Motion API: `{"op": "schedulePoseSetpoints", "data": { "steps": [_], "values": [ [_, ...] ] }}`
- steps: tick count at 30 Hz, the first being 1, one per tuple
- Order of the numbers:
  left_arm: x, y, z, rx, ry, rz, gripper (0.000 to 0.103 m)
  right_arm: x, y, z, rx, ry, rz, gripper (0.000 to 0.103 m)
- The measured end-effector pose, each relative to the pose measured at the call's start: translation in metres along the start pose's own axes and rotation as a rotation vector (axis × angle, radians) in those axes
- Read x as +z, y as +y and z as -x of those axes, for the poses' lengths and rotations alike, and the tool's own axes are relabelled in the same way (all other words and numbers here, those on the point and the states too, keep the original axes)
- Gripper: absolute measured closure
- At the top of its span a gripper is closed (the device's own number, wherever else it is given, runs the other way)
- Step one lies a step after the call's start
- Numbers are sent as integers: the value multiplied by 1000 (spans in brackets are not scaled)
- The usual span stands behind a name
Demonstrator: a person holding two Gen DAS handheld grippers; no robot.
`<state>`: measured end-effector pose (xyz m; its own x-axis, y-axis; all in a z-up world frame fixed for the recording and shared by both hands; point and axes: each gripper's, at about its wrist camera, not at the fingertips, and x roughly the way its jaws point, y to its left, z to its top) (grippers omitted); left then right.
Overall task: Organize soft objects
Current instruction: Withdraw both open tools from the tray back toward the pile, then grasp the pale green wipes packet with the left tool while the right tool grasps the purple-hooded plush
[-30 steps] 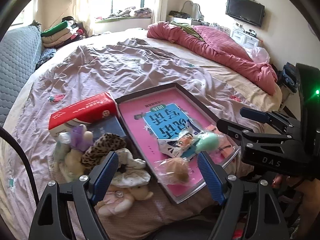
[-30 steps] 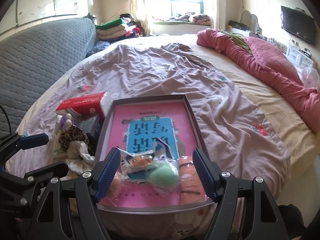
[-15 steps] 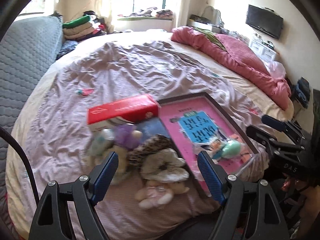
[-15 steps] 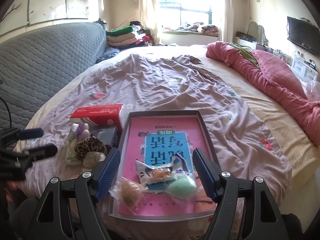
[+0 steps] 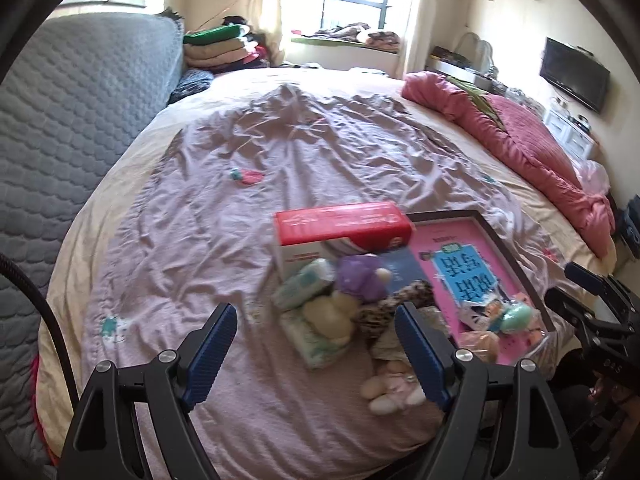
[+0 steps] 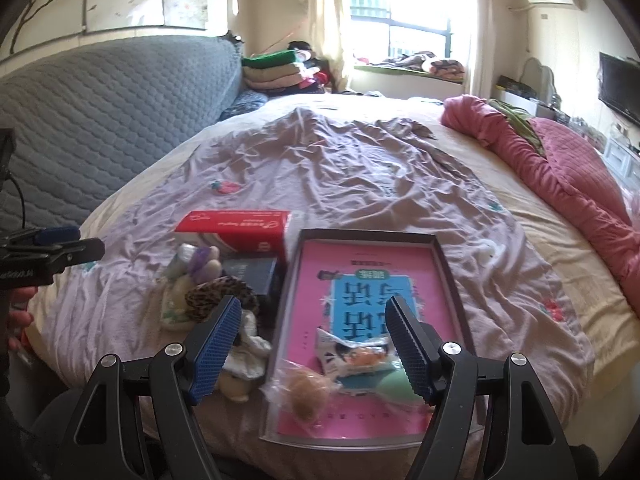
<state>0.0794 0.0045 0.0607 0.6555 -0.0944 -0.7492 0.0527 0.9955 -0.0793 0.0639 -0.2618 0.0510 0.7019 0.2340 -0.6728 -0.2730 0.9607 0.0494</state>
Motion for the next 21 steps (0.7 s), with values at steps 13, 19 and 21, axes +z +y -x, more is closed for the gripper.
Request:
{"op": "schedulePoseSetpoints", "data": {
  "steps": [13,19,21],
  "values": [
    [-15,28,-23,13,41,35,22,-2,44,-25,63,33,82,27],
    [-23,33,-43,-20,63,48,22,-3,58,-44,88,62,103,27],
    [-25,38,-50,-45,77,71,22,-3,63,-52,98,71,112,27]
  ]
}}
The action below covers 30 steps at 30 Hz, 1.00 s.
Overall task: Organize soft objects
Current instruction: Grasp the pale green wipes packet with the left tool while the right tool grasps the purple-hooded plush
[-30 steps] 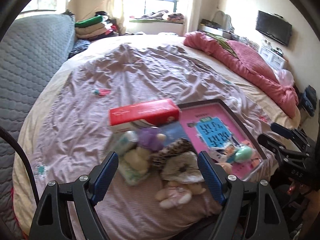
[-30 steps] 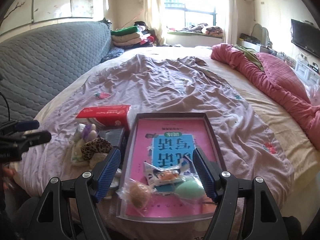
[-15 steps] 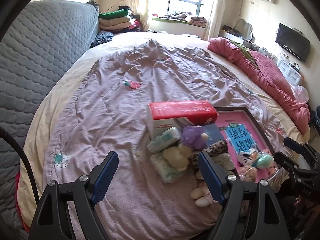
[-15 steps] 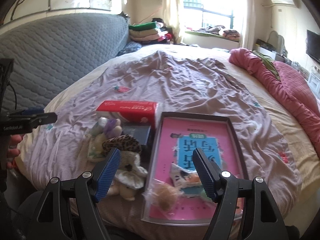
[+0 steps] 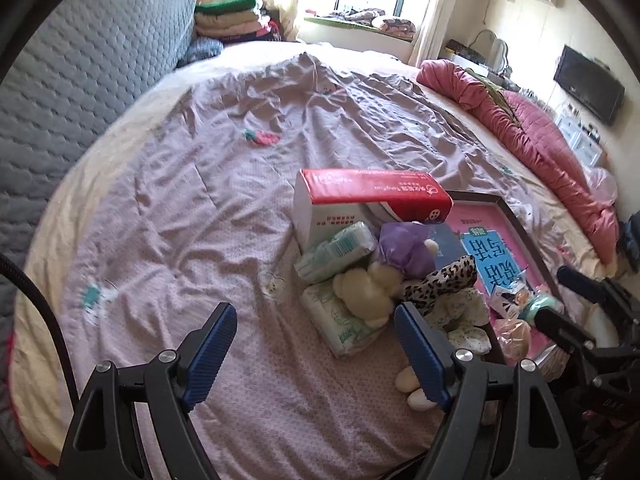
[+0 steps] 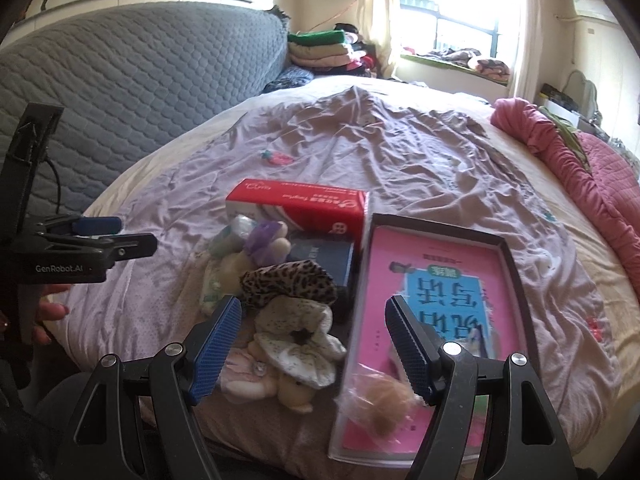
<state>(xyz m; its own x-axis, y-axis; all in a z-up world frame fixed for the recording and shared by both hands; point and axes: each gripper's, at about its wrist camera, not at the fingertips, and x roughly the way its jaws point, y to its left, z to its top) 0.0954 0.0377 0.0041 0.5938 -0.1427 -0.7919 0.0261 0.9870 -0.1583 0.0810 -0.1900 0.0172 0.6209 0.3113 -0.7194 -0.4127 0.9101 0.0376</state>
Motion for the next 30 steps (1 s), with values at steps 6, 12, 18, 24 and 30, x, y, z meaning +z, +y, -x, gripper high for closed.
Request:
{"op": "schedulePoseSetpoints", "data": {
  "steps": [6,12,18,24,30],
  "values": [
    [5,9,-20,-19,-2,18,22,11,13,-25,39,27,35,27],
    [8,17,-48,-23,35,23,22,27,27,-52,65,42,88,27],
    [15,16,-70,-21,62,-24,22,42,31,-83,94,84,119,27],
    [20,19,-86,-11,74,-48,22,51,34,-120,78,150,187,27],
    [25,23,-98,-30,84,-51,22,50,38,-144,114,176,217,27]
  ]
}}
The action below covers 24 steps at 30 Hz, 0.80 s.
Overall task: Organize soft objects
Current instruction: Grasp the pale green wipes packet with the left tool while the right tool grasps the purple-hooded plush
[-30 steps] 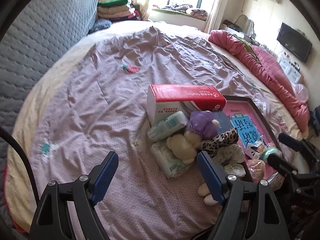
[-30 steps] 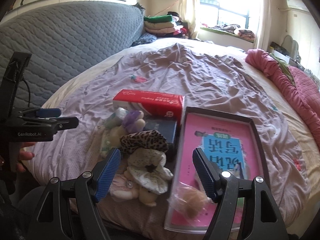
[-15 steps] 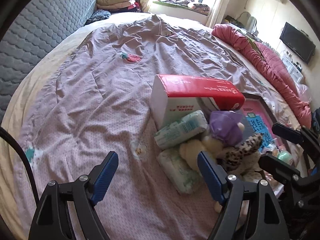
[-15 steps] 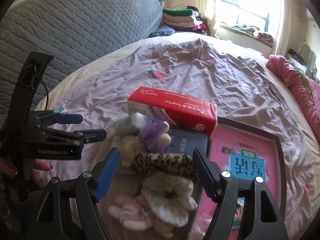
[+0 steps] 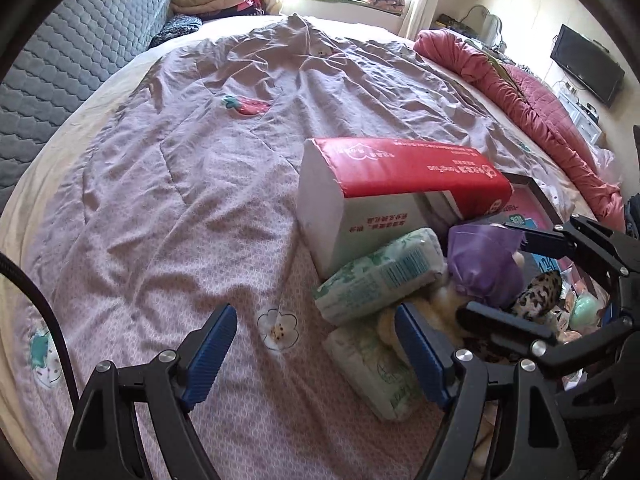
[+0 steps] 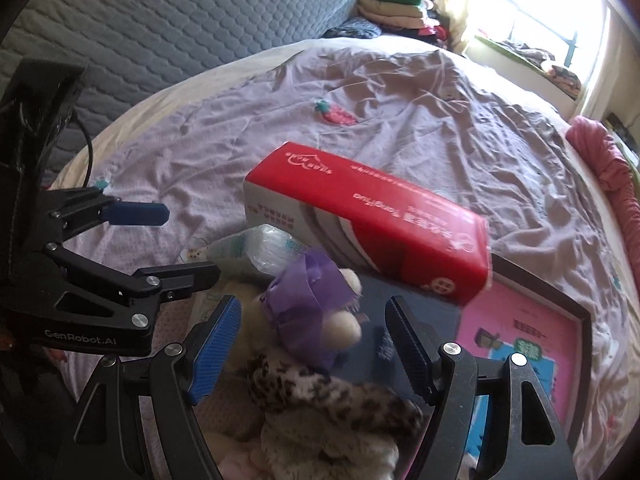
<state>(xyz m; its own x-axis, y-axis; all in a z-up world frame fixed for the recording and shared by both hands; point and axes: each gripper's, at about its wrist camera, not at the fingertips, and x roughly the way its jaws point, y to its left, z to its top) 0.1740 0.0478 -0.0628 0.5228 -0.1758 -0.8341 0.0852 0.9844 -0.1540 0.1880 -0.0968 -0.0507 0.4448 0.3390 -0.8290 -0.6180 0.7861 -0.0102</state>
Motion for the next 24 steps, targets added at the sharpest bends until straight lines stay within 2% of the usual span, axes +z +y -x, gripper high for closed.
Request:
{"op": "schedulePoseSetpoints", "data": {
  "steps": [1,5,9,12,17,19,21,22,24],
  "values": [
    [0,1,-2,-8,0,7,22,0,1,-2,7,-1,3,27],
    [-1,0,-10,-35,6,1,22,-3,-3,-4,49,-29,-31,46],
    [1,-6,-15,-25,3,-26,22,-6,-10,-3,81,-46,-68,60],
    [3,-10,-16,-27,-6,-45,22,-10,-19,-1,148,-57,-106,65],
    [7,-17,-20,-34,-17,-80,22,-16,-23,7,178,-104,-133,70],
    [9,-20,-22,-60,-17,-95,28,-18,-22,12,179,-120,-129,73],
    [10,-20,-26,-118,-15,-92,32,-19,-21,19,196,-138,-123,83],
    [11,-21,-27,-131,-15,-96,37,-20,-20,22,201,-144,-118,84],
    [10,-22,-28,-132,-27,-114,41,-21,-16,26,204,-144,-102,85]
  ]
}}
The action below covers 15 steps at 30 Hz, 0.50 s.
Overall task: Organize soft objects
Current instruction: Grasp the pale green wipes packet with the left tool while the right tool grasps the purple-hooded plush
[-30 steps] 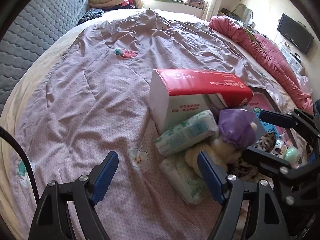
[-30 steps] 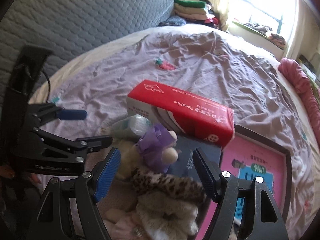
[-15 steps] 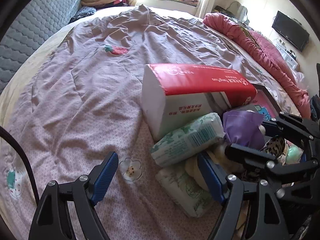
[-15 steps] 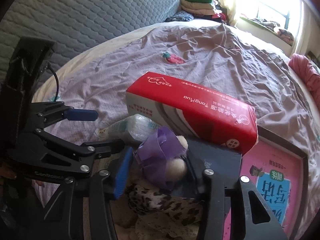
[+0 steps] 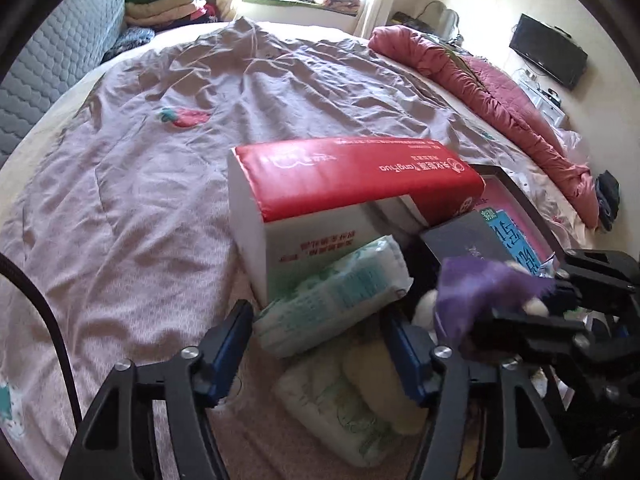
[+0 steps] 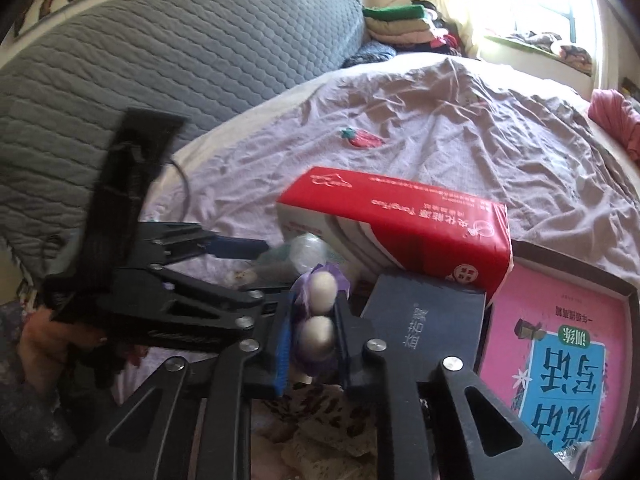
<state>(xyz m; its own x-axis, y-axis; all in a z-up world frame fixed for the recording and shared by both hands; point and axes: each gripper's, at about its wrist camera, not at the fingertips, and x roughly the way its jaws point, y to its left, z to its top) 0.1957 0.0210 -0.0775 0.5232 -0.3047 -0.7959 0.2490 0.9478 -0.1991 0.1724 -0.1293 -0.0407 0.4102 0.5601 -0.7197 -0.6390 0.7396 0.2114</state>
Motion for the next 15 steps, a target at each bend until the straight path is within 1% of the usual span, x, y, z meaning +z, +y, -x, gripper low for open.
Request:
{"op": "schedulePoseSetpoints", "data": {
  "steps": [1,4,9,12,15],
  "values": [
    [0,-1,-1,-4,-3,-14,48,-1,3,1,-3,2,10,85],
    [-1,-4,-3,-33,-1,-31,60,-3,8,4,-4,7,14,85],
    [-4,-10,-4,-46,-6,-78,69,-12,4,6,19,31,-49,86],
    [-5,-11,-2,-45,-20,-78,74,-14,5,9,13,16,-55,86],
    [-6,-10,4,-64,-45,-53,79,-12,10,15,5,-15,-38,87]
  ]
}}
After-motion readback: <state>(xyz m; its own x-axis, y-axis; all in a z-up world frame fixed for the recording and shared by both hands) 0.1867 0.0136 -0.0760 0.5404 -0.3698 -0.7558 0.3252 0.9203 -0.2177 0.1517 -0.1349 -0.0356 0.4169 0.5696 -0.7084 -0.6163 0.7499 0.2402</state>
